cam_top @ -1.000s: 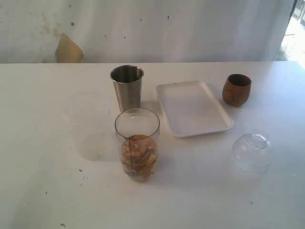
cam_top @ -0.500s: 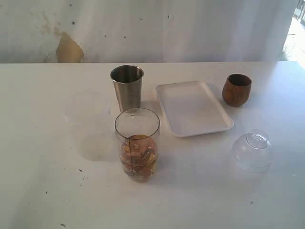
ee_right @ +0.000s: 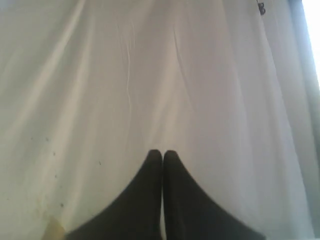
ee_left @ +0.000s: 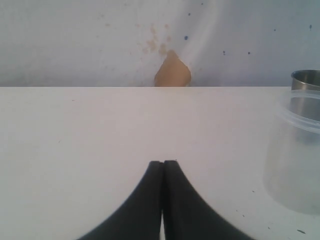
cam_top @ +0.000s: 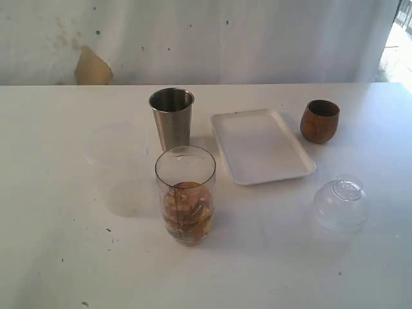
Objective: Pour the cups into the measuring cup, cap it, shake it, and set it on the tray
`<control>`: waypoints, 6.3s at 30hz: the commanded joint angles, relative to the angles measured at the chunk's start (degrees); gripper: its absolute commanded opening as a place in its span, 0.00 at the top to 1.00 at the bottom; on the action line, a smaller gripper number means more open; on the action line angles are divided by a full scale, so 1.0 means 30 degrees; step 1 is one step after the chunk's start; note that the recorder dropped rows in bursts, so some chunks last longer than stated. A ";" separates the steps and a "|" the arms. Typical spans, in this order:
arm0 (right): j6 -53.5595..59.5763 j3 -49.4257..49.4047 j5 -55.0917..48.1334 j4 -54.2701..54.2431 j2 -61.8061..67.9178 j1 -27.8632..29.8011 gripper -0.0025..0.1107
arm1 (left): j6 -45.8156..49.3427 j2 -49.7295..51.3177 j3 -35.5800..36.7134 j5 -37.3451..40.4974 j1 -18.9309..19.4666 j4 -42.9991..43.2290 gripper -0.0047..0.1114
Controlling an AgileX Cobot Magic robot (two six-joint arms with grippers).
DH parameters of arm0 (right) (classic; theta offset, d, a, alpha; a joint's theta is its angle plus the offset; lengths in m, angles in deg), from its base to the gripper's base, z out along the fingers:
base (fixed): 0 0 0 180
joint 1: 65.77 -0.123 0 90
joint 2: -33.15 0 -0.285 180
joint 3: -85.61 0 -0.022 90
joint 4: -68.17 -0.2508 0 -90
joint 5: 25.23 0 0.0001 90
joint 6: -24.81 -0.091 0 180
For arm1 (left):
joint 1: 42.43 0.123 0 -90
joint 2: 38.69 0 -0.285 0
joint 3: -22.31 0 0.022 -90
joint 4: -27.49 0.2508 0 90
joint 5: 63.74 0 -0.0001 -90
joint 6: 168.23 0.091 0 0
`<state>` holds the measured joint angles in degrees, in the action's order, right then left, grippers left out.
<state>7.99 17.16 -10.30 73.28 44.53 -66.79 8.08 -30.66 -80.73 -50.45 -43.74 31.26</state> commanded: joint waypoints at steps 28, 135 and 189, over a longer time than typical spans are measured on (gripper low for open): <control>0.4407 1.8058 -2.2777 0.0582 2.9067 0.0128 0.37 | -0.0128 -0.0083 0.0085 0.0013 0.0003 -0.0101 0.96; 0.1653 3.0858 -2.8300 -0.1263 3.0819 -1.1654 0.98 | -0.0128 -0.0083 0.0085 0.0013 0.0003 -0.0101 0.96; 0.3001 2.8385 -2.8300 -0.2570 2.9835 -1.1846 0.98 | -0.0128 -0.0083 0.0085 0.0013 0.0003 -0.0101 0.96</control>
<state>17.36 104.92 -95.24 65.41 135.72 -102.34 7.93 -30.66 -80.73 -50.45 -43.65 31.26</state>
